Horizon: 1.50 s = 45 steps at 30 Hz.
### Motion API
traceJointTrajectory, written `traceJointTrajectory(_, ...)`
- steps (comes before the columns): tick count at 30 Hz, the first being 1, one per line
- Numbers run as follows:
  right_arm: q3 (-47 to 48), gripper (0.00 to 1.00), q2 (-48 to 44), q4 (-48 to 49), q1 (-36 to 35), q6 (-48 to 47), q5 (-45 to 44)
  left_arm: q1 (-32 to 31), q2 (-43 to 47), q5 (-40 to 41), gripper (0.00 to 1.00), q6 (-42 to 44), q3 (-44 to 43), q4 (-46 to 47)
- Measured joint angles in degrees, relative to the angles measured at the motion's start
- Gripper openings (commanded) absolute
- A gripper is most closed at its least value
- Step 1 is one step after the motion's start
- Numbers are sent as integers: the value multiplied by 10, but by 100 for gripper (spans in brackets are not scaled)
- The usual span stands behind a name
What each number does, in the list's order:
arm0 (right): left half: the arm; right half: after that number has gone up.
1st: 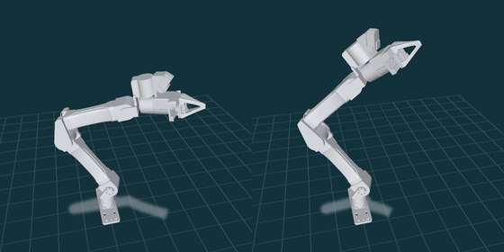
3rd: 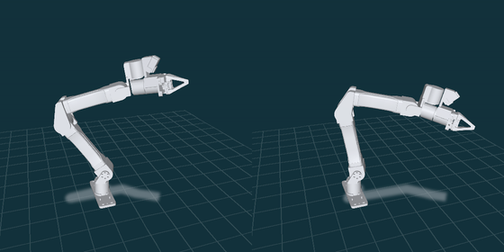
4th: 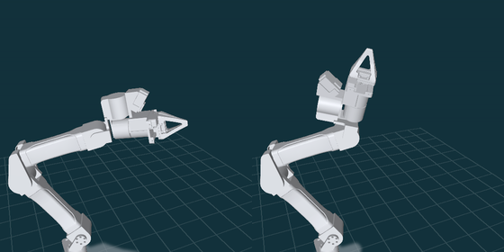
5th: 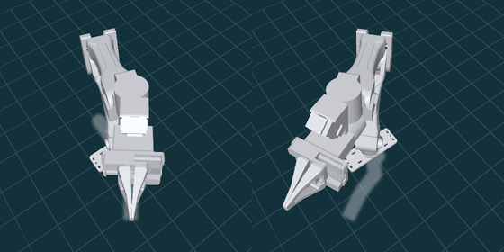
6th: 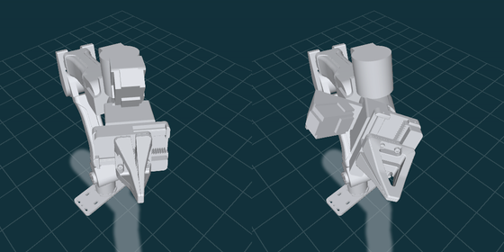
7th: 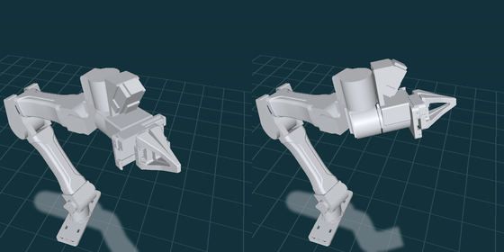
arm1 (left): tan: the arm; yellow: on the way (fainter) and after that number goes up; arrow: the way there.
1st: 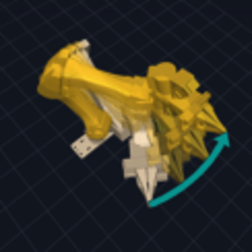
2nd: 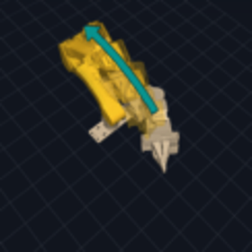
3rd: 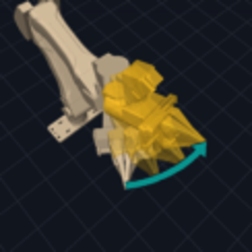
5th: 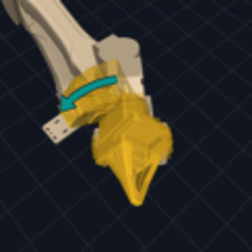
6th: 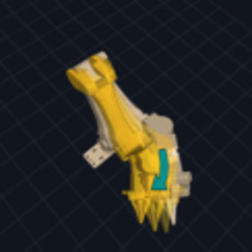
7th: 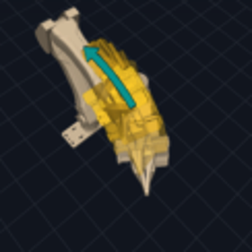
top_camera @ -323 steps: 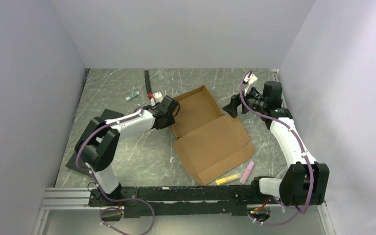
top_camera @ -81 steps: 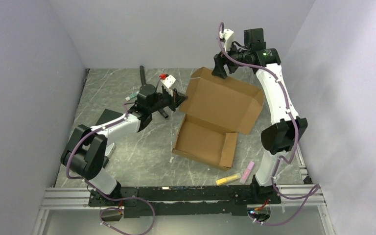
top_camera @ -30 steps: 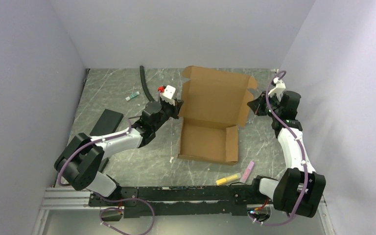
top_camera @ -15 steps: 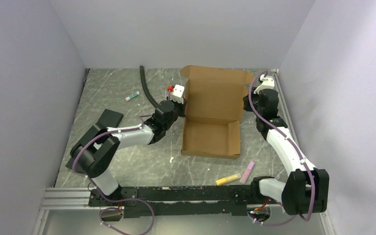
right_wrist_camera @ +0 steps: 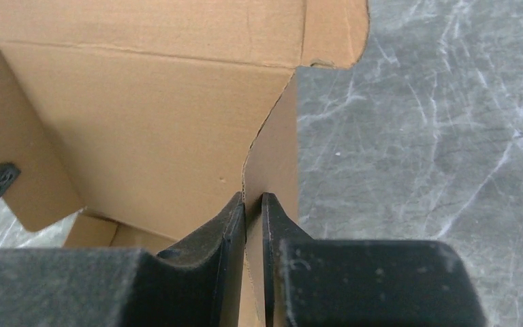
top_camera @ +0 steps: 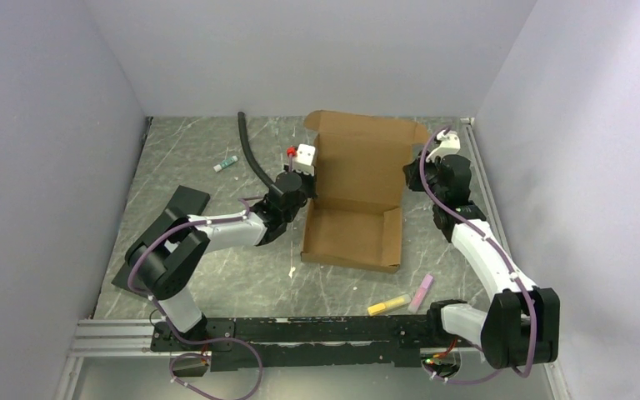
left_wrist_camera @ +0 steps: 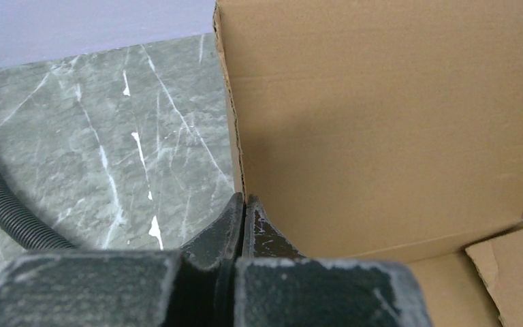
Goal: Fold the paper box
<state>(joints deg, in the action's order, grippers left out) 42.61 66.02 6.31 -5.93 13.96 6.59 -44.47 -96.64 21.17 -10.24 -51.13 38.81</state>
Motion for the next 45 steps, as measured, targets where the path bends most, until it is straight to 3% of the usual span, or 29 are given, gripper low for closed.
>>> traceJointTrajectory(5, 0, 20, -10, -19, 0, -26, 43, 0, 0, 21, 0, 3, 0, 0)
traceJointTrajectory(9, 4, 39, -16, -43, 2, -59, 93, 0, 0, 28, 0, 5, 1, 3)
traceJointTrajectory(13, 9, 56, -14, -104, 18, -125, 200, -5, 0, 27, 0, 6, 5, 18)
traceJointTrajectory(18, 32, 68, 14, -219, 95, -229, 373, -10, 0, 27, 0, 13, 17, 34)
traceJointTrajectory(22, 74, 77, 43, -341, 163, -348, 483, -10, 1, 27, 0, 21, 18, 38)
traceJointTrajectory(25, 134, 80, 63, -500, 174, -534, 532, -11, 1, 27, 0, 26, 18, 38)
traceJointTrajectory(30, 209, 83, 89, -746, 171, -858, 538, -11, 2, 28, 0, 27, 18, 36)
traceJointTrajectory(36, 177, 93, 58, -845, 154, -1122, 459, -12, 10, 37, 0, 23, 18, 21)
traceJointTrajectory(41, 116, 92, 9, -823, 63, -1214, 374, -12, 17, 48, 0, 13, 18, -1)
traceJointTrajectory(45, 105, 86, 19, -777, 13, -1176, 359, -14, 29, 68, 0, -8, 18, -30)
